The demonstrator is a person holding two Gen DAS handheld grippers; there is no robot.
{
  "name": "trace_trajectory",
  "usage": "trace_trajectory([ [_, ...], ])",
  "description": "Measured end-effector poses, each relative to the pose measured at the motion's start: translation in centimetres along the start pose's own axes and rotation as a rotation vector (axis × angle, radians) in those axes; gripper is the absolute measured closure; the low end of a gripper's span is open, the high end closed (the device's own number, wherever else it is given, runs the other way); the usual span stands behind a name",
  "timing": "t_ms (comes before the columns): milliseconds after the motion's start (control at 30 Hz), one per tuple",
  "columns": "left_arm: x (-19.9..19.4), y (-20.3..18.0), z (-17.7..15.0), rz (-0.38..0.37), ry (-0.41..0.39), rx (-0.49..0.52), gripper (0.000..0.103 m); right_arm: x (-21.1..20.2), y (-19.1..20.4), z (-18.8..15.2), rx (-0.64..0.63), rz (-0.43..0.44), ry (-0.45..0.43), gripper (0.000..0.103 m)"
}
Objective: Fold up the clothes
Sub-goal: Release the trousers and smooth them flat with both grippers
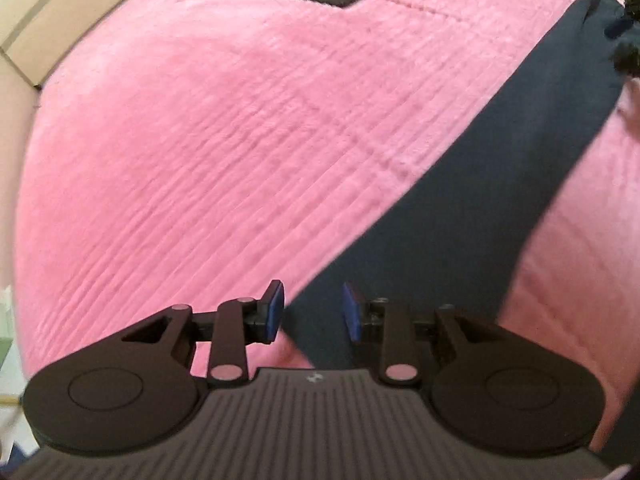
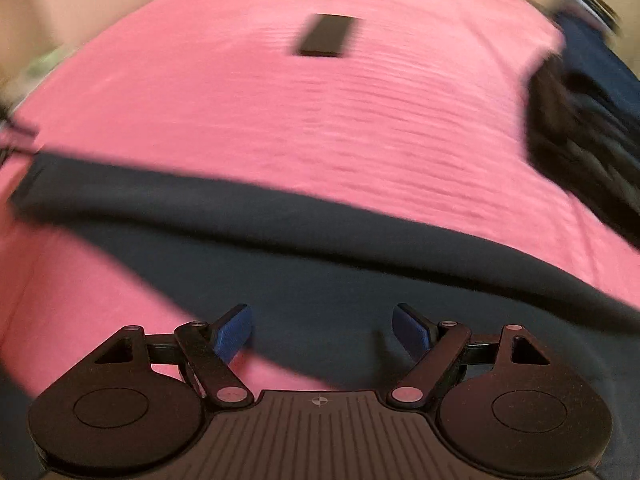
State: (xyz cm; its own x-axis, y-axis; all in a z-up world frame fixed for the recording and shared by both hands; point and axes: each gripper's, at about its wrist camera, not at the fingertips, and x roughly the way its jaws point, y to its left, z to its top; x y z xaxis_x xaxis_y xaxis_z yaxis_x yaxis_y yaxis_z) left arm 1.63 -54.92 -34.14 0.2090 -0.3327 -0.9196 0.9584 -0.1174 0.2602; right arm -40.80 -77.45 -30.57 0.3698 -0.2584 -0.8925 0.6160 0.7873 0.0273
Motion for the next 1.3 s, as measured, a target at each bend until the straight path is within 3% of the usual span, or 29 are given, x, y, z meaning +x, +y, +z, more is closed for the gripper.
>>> trace_trajectory([
  [100, 0.6, 1.4, 0.6, 0.009, -0.009, -0.045, 0.073, 0.5, -4.4, 0.6, 0.127, -0.025, 0.044, 0.023],
  [167, 0.4, 1.8, 0.7, 0.026, -0.007, -0.046, 0.086, 1.0, -7.6, 1.3, 0.205, -0.042, 0.070, 0.023],
  [200, 0.4, 1.9, 0.8, 0.034, -0.006, -0.047, 0.100, 1.2, -9.0, 1.7, 0.238, -0.052, 0.076, 0.023],
  [267, 0.2, 2.3, 0.9, 0.050, -0.005, -0.048, 0.100, 2.0, -11.7, 3.3, 0.288, -0.060, 0.062, 0.023],
  [400, -0.5, 4.2, 1.3, 0.166, -0.008, -0.142, 0.103, 3.2, -14.8, 7.4, 0.332, -0.057, -0.097, 0.023],
  [467, -0.9, 3.8, 1.7, 0.168, -0.001, -0.153, 0.102, 2.6, -15.0, 8.7, 0.340, -0.034, -0.165, 0.023],
  [533, -1.4, 3.4, 2.1, 0.171, 0.006, -0.164, 0.094, 1.5, -14.7, 8.8, 0.331, -0.024, -0.191, 0.023],
  [700, -2.4, 2.5, 3.0, 0.177, 0.024, -0.191, 0.091, -0.6, -15.9, 2.5, 0.364, -0.078, -0.131, 0.022],
  [800, -2.9, 1.2, 3.6, 0.169, 0.036, -0.189, 0.087, -0.5, -20.0, -2.8, 0.502, -0.141, -0.045, 0.022],
  [933, -2.8, -3.9, 4.7, 0.081, 0.061, -0.096, 0.083, -1.2, -27.7, -6.4, 0.723, -0.182, -0.099, 0.022],
  [1033, -2.6, -7.4, 5.7, 0.028, 0.070, -0.041, 0.079, -2.0, -30.9, -6.1, 0.757, -0.238, -0.140, 0.023],
  [1133, -3.1, -10.6, 7.2, -0.026, 0.058, 0.005, 0.079, -3.0, -30.5, -6.0, 0.759, -0.281, -0.147, 0.022],
  [1300, -4.8, -15.4, 10.2, -0.123, 0.006, 0.091, 0.072, -6.2, -24.4, -9.8, 0.765, -0.148, -0.170, 0.022],
])
